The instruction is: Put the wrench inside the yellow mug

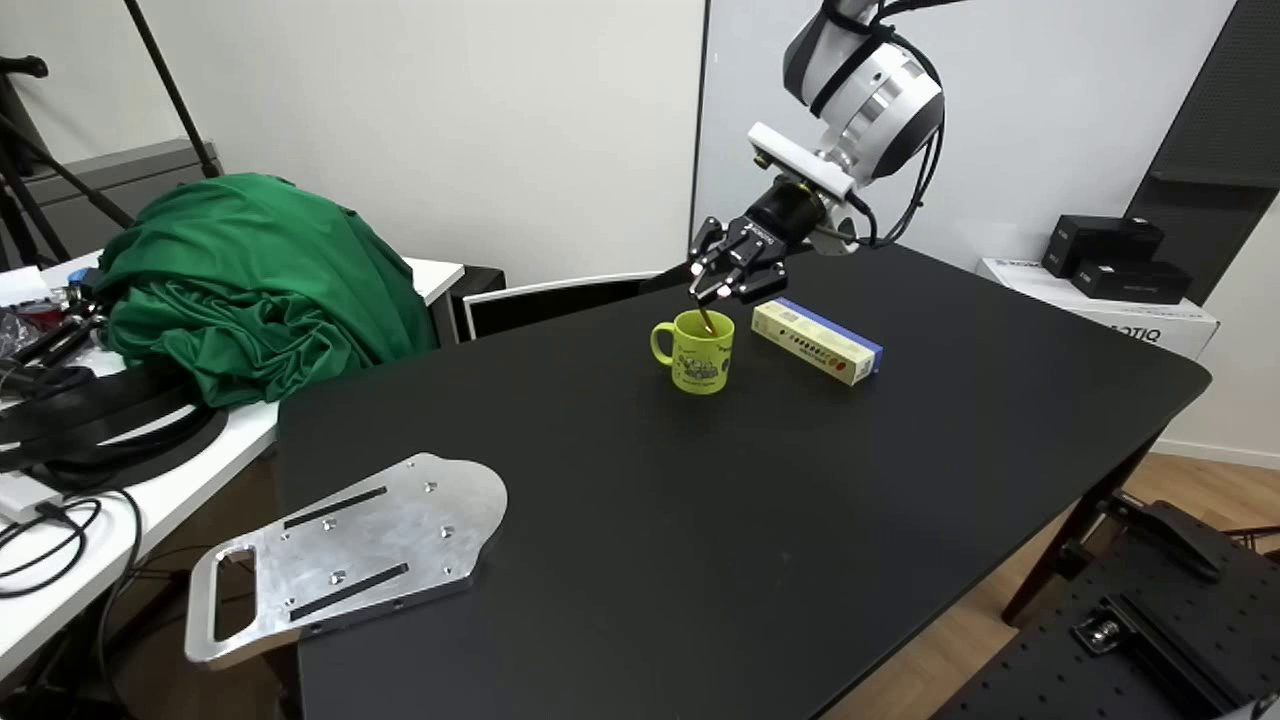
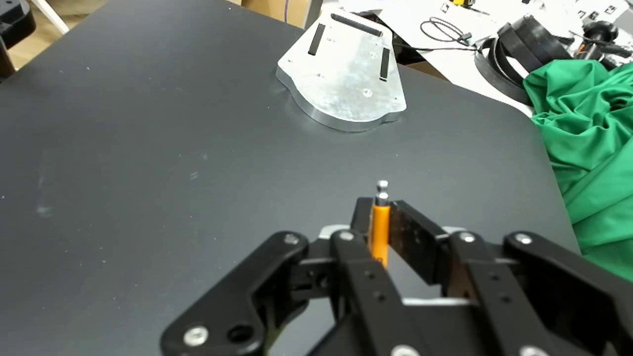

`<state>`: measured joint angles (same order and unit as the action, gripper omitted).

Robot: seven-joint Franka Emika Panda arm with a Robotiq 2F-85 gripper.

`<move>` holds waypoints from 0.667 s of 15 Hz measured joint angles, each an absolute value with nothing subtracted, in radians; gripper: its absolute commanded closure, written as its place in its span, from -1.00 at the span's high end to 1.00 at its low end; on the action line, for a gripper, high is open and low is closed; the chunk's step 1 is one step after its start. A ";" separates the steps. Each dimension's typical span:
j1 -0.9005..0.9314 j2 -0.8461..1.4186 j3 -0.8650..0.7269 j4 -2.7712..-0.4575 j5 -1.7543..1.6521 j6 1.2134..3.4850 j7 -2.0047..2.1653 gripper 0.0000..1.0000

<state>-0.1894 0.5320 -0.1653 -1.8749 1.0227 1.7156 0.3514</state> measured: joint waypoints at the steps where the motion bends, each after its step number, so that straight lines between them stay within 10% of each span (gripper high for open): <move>1: -0.193 0.537 -0.167 -1.873 1.023 1.716 0.351 -0.92; 5: -0.202 0.556 -0.169 -1.868 1.025 1.723 0.350 -0.92; 6: -0.202 0.558 -0.169 -1.867 1.025 1.732 0.350 -0.17; 10: -0.197 0.559 -0.169 -1.865 1.024 1.792 0.338 0.22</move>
